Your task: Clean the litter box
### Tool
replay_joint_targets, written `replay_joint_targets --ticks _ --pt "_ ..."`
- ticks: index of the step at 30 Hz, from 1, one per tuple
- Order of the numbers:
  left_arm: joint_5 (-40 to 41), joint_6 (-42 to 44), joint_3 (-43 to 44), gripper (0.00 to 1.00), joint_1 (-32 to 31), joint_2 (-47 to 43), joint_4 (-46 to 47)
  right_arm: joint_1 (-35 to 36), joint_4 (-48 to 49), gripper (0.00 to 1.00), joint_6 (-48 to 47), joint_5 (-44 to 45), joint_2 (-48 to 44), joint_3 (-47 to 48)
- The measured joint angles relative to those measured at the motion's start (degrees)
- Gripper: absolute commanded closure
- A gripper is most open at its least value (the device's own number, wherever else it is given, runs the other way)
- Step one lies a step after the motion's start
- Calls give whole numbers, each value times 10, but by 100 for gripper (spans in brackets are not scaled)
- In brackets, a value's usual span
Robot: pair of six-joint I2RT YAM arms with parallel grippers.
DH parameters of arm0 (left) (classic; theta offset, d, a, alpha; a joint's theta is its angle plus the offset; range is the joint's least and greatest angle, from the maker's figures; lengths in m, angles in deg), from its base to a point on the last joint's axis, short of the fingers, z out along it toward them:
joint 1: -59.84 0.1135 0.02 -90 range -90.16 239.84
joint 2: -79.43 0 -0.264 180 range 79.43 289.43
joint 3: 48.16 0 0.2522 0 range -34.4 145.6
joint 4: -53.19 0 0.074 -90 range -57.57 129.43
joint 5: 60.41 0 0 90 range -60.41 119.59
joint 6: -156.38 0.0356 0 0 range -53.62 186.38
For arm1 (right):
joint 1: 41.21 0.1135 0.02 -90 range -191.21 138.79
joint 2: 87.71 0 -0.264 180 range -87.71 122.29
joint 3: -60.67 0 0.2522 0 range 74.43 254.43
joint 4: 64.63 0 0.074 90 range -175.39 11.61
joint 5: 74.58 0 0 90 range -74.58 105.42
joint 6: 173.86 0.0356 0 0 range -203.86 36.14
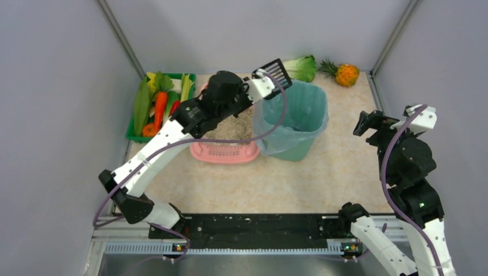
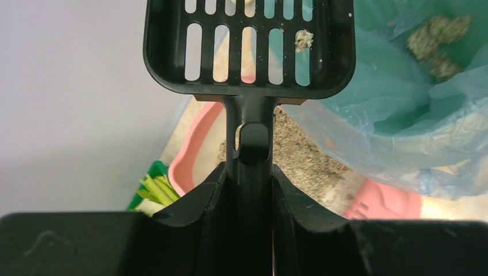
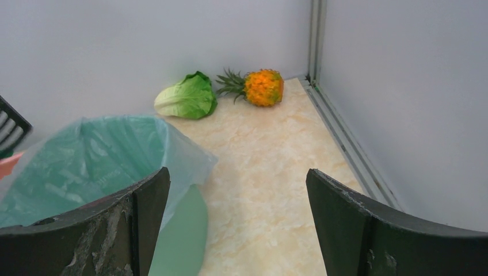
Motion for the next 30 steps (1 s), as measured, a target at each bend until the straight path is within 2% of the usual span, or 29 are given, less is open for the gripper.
replay_joint_targets --ticks 6,12,20,23,30 --pt "-88 -110 0 100 67 -91 -36 0 2 13 -1 -81 33 12" --pt "-132 -166 -23 100 87 -153 -94 0 7 19 2 -245 109 62" --pt "-143 -232 -124 100 136 -207 -162 2 63 28 61 -455 225 99" --pt "-139 -245 -158 100 159 -220 -163 36 75 30 75 -485 288 122" --pt "-161 -262 -237 100 177 -242 -143 177 76 38 54 -475 449 237"
